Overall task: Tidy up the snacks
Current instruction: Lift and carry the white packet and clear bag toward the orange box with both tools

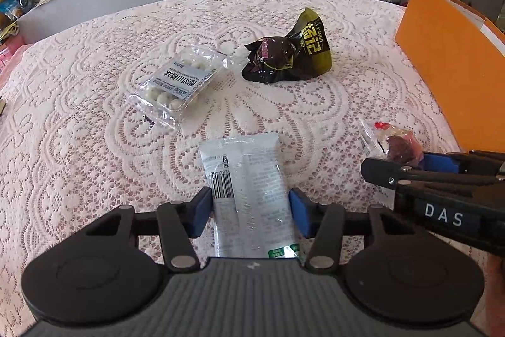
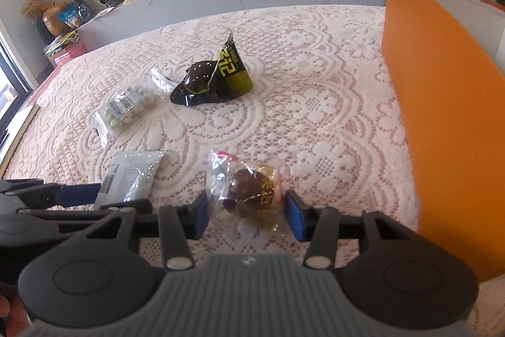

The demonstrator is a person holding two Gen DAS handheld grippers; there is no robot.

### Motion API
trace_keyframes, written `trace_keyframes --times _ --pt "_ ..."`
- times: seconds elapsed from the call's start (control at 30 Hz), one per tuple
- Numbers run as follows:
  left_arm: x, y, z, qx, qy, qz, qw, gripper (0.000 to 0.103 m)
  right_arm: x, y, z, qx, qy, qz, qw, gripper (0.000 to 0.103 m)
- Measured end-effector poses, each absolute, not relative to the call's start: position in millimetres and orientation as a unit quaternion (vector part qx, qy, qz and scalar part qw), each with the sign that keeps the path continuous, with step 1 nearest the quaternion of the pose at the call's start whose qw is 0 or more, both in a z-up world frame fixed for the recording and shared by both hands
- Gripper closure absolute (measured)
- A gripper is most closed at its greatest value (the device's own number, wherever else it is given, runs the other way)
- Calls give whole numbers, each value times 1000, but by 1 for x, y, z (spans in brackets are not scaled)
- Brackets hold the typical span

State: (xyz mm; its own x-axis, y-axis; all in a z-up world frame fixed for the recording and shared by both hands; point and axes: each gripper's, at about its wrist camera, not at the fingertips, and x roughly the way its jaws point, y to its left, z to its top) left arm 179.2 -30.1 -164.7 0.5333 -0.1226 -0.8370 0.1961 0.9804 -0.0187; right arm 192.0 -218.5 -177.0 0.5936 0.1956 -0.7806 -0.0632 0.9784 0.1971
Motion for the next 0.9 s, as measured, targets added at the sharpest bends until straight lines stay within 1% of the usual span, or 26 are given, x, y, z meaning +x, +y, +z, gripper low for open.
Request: trace_keyframes --times 0.2,0.4,0.53,0.67,0.9 --pt "177 -27 -158 25 464 -93 880 44 191 -226 -174 91 436 62 893 58" --pt "173 -20 -139 10 446 -86 891 45 185 -227 -164 91 420 68 901 59" --pt "169 -17 -120 -2 434 -86 897 45 179 -226 -149 78 410 71 906 59" --pt "162 -19 -96 -20 421 -101 901 44 168 -232 -131 90 402 76 908 59" --pt "150 -46 -60 -27 394 -142 908 45 142 -257 -91 111 370 69 920 59"
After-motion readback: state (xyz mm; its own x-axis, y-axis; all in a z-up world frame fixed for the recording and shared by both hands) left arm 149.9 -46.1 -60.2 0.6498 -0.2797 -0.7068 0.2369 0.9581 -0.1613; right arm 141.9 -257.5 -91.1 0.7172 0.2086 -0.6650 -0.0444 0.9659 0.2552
